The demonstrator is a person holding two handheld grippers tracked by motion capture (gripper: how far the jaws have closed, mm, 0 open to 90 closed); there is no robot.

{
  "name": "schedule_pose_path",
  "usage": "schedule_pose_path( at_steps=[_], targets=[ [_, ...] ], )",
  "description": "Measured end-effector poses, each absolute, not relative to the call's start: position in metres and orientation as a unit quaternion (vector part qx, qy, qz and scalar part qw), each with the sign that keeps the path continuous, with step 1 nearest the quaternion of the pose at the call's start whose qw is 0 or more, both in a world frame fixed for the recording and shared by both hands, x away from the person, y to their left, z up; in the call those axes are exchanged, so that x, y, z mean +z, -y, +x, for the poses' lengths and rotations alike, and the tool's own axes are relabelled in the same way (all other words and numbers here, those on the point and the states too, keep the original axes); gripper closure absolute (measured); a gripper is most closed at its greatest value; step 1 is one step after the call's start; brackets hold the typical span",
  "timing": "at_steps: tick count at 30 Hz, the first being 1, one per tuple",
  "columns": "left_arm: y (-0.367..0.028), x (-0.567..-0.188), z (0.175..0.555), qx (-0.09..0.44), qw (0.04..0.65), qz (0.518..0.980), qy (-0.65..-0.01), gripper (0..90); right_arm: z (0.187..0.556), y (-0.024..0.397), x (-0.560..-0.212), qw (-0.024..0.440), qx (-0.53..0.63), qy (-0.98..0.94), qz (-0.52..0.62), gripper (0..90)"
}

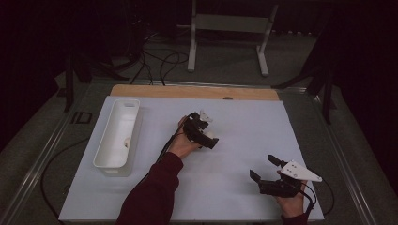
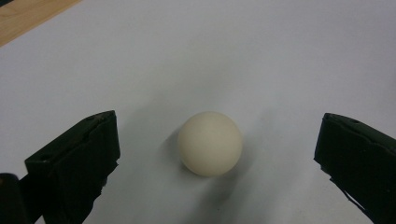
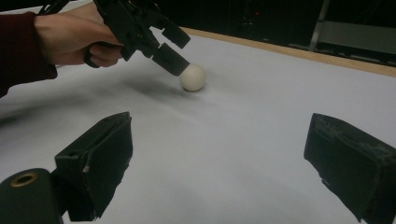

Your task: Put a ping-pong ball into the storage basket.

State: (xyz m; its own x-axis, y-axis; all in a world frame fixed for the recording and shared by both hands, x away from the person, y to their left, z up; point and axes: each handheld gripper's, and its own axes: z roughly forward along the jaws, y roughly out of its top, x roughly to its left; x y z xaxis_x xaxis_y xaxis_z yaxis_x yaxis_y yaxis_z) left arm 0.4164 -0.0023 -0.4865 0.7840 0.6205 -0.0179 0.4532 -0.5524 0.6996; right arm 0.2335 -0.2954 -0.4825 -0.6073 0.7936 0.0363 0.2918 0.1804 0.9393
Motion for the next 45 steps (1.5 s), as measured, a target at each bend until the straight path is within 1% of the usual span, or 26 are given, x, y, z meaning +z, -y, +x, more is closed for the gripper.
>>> schedule_pose_path(
  at_steps=[9, 19, 25, 30, 35, 45],
  targets=[
    [0.005, -0.494, 0.420, 0.109, 0.353, 0.875, -0.313, 1.1, 0.233, 0.296, -0.482, 0.240, 0.522, -0.729, 0.372, 7.8],
    [0.006, -0.499, 0.423, 0.100, 0.347, 0.876, -0.319, 3.7, 0.233, 0.296, -0.482, 0.240, 0.522, -0.728, 0.373, 7.8],
    [0.008, -0.502, 0.424, 0.105, 0.334, 0.877, -0.328, 10.3, 0.233, 0.296, -0.482, 0.240, 0.522, -0.728, 0.372, 7.8],
    [0.009, -0.504, 0.424, 0.102, 0.327, 0.880, -0.329, 17.4, 0.233, 0.296, -0.482, 0.240, 0.523, -0.728, 0.373, 7.8],
    [0.008, -0.506, 0.425, 0.086, 0.332, 0.879, -0.330, 28.9, 0.233, 0.296, -0.482, 0.240, 0.522, -0.729, 0.372, 7.8],
    [0.009, -0.508, 0.426, 0.080, 0.325, 0.882, -0.331, 49.3, 0.233, 0.295, -0.483, 0.239, 0.521, -0.730, 0.372, 7.8]
  ],
)
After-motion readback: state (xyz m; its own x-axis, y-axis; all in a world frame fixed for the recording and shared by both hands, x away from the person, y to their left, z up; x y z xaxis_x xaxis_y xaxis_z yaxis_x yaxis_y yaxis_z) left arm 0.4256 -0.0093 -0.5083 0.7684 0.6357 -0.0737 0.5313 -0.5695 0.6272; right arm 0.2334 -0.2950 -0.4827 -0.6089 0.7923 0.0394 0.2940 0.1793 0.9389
